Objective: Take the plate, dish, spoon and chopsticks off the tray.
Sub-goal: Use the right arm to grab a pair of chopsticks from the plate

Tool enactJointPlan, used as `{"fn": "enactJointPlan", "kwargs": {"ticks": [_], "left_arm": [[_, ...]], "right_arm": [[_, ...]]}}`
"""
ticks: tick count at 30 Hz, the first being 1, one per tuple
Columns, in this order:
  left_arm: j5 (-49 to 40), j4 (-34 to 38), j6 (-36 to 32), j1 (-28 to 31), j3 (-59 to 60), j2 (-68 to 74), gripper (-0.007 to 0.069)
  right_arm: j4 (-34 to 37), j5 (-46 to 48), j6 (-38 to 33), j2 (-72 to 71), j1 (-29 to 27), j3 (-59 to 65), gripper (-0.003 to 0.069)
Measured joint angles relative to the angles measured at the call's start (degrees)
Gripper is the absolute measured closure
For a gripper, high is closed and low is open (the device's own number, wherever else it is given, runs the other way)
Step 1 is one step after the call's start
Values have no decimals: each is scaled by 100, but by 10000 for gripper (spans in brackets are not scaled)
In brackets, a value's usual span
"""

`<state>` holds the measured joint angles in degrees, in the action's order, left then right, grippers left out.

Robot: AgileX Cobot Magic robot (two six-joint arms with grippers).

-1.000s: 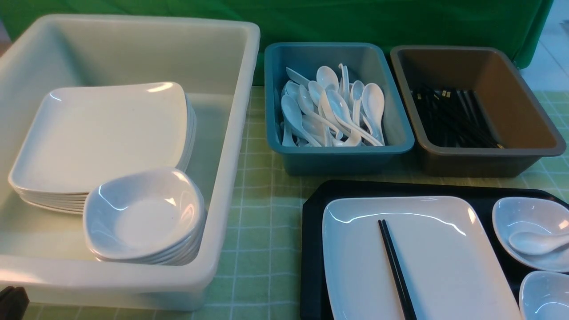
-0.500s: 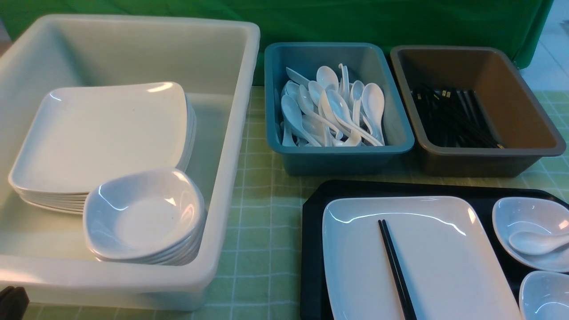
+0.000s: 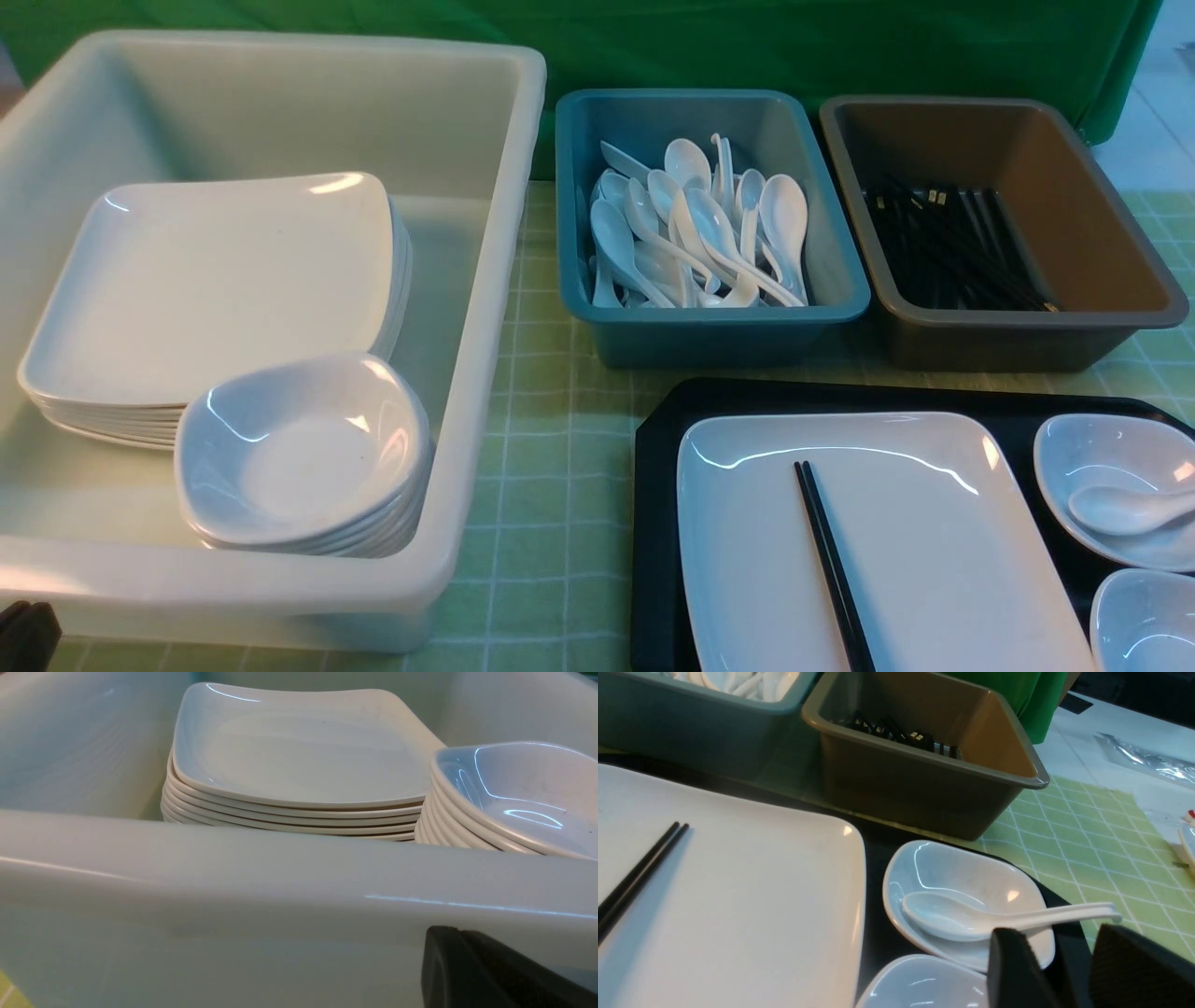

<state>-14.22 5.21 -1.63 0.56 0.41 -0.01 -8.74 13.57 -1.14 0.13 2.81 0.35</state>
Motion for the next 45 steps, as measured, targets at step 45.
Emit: {"fn": "enactJointPlan", "kwargs": {"ticks": [45], "left_arm": [[5, 0, 0, 0, 0, 0, 638]], "right_arm": [[1287, 3441, 972, 4036, 0, -4253, 638]]}}
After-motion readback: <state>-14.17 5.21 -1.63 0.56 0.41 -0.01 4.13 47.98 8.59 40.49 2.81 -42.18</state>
